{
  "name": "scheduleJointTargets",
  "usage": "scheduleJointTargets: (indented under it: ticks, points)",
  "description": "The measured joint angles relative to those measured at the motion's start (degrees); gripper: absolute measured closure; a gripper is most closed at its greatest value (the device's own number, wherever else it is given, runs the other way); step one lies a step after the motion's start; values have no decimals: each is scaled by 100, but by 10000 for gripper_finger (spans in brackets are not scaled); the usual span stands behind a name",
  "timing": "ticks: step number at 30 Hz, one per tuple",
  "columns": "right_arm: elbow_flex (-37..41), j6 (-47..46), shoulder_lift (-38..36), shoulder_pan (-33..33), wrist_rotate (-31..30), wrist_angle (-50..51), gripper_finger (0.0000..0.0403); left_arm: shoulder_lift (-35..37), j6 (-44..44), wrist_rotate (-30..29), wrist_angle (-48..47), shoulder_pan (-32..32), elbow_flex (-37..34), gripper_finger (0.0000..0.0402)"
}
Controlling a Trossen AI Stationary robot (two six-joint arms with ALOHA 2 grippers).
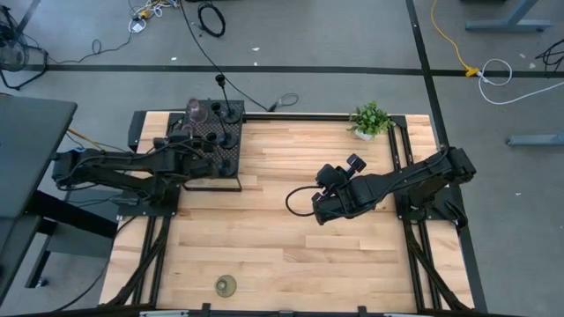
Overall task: Pick & Place candle stick holders
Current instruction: Align the pink candle holder with the other pink candle holder on the shelf
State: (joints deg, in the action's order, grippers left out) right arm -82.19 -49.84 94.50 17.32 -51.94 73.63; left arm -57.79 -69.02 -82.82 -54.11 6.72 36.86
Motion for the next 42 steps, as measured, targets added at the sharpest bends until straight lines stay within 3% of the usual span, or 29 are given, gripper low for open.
scheduleJointTargets:
  ticks: [19,42]
  points:
    - [0,103,0,0,6,-139,381,-34,244,137,59,-2,-2,199]
    - [0,125,0,0,10,-208,381,-34,420,144,116,-2,-4,198]
